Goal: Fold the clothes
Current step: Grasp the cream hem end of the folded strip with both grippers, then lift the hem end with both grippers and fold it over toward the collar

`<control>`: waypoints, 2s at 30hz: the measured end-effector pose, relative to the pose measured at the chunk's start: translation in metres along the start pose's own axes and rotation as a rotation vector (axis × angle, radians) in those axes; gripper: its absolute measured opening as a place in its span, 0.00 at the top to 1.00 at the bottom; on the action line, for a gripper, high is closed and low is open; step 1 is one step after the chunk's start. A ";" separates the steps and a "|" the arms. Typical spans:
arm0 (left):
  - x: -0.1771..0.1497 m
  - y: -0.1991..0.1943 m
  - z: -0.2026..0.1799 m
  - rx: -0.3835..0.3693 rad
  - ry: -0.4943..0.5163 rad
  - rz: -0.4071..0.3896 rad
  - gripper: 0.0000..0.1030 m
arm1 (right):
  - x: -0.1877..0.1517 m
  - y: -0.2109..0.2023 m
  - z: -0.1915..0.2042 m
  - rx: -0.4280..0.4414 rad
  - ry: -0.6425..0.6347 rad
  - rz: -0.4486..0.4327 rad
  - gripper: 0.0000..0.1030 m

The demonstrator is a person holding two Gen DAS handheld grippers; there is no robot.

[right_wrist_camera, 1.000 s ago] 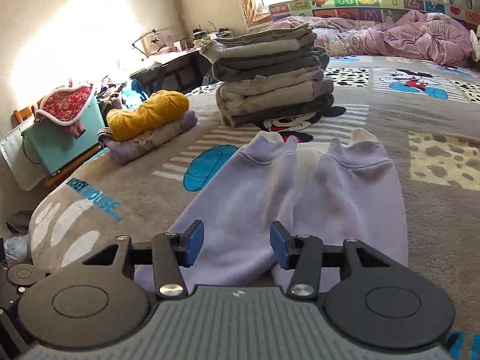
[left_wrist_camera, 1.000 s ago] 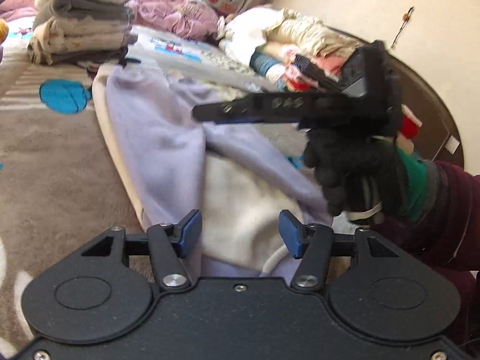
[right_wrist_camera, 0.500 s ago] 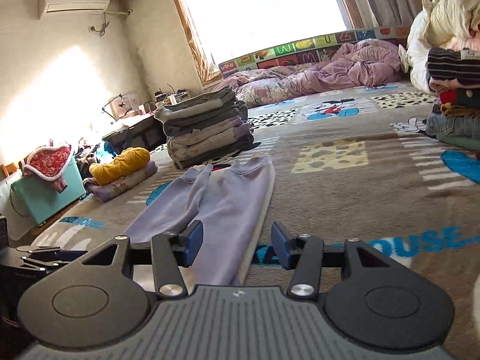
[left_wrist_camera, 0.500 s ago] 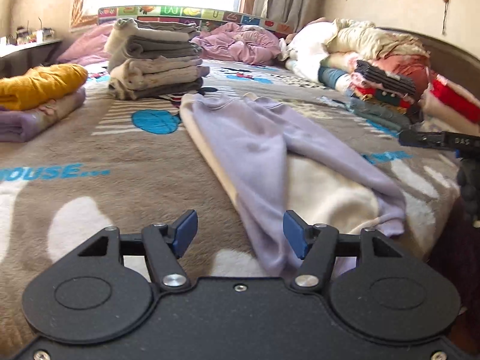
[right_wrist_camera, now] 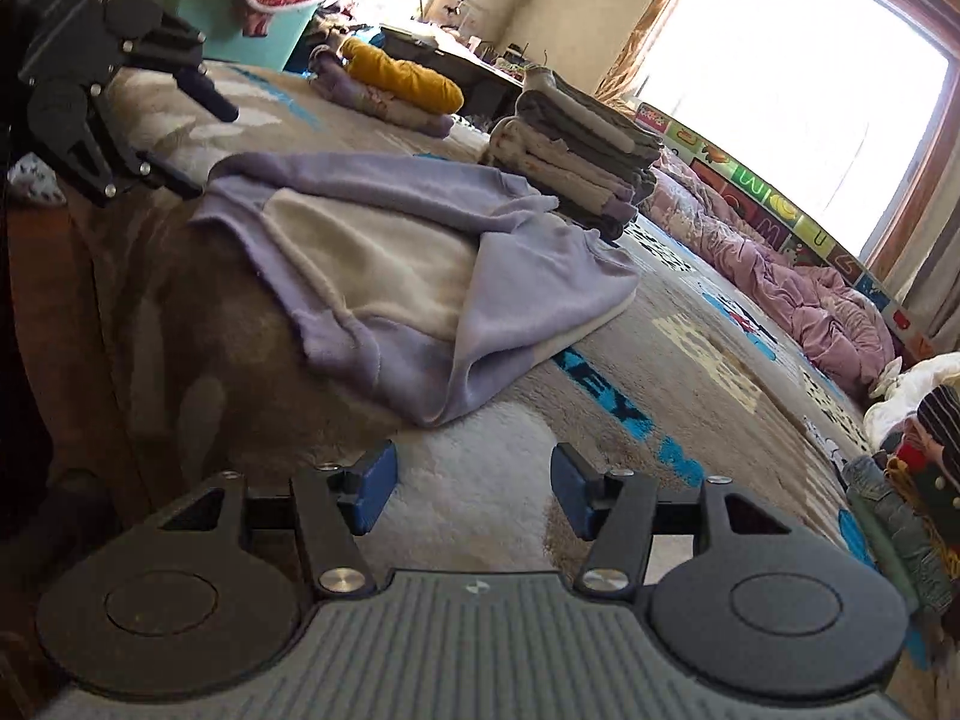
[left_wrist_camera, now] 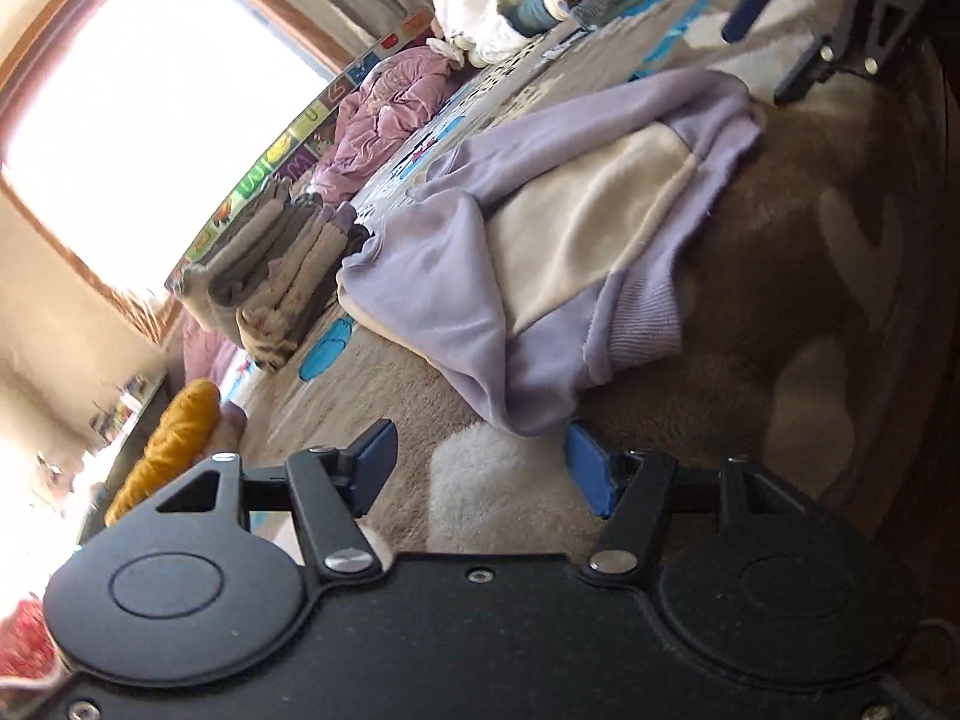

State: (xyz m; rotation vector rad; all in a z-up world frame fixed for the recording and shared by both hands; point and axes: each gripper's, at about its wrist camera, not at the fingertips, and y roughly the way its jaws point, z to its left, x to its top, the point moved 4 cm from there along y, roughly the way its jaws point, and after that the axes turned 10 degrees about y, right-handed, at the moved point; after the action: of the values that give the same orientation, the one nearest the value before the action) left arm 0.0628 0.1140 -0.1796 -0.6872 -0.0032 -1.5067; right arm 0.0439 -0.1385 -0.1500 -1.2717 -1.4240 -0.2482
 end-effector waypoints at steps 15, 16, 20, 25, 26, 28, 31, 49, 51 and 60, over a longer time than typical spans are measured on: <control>0.004 0.014 -0.013 0.240 0.307 -0.077 0.35 | 0.008 0.022 0.029 -0.170 -0.439 -0.166 0.40; 0.003 0.015 -0.013 0.242 0.312 -0.073 0.41 | 0.006 0.021 0.027 -0.171 -0.458 -0.173 0.40; 0.009 0.027 -0.021 0.238 0.336 -0.064 0.65 | 0.000 0.025 0.030 -0.171 -0.491 -0.212 0.43; 0.016 0.028 -0.026 0.241 0.350 -0.030 0.93 | 0.005 0.031 0.035 -0.075 -0.437 -0.176 0.84; 0.018 0.027 -0.026 0.240 0.349 -0.023 0.94 | 0.006 0.032 0.035 -0.050 -0.414 -0.158 0.89; 0.020 0.025 -0.027 0.238 0.346 -0.009 0.95 | 0.008 0.030 0.036 -0.012 -0.380 -0.136 0.91; 0.024 0.016 -0.024 0.234 0.347 -0.002 0.96 | 0.009 0.011 0.038 0.013 -0.366 -0.146 0.93; 0.007 0.000 -0.020 0.105 0.275 0.001 0.62 | -0.003 0.002 0.032 -0.022 -0.412 -0.168 0.51; 0.005 -0.001 -0.020 0.108 0.269 0.000 0.62 | -0.003 0.004 0.028 -0.030 -0.378 -0.156 0.57; 0.004 -0.006 -0.018 0.162 0.308 -0.079 0.60 | -0.001 0.007 0.029 -0.047 -0.498 -0.251 0.41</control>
State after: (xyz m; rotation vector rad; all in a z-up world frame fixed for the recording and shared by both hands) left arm 0.0509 0.1032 -0.1901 -0.3241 0.0820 -1.6554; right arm 0.0325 -0.1145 -0.1634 -1.2422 -2.0188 -0.1363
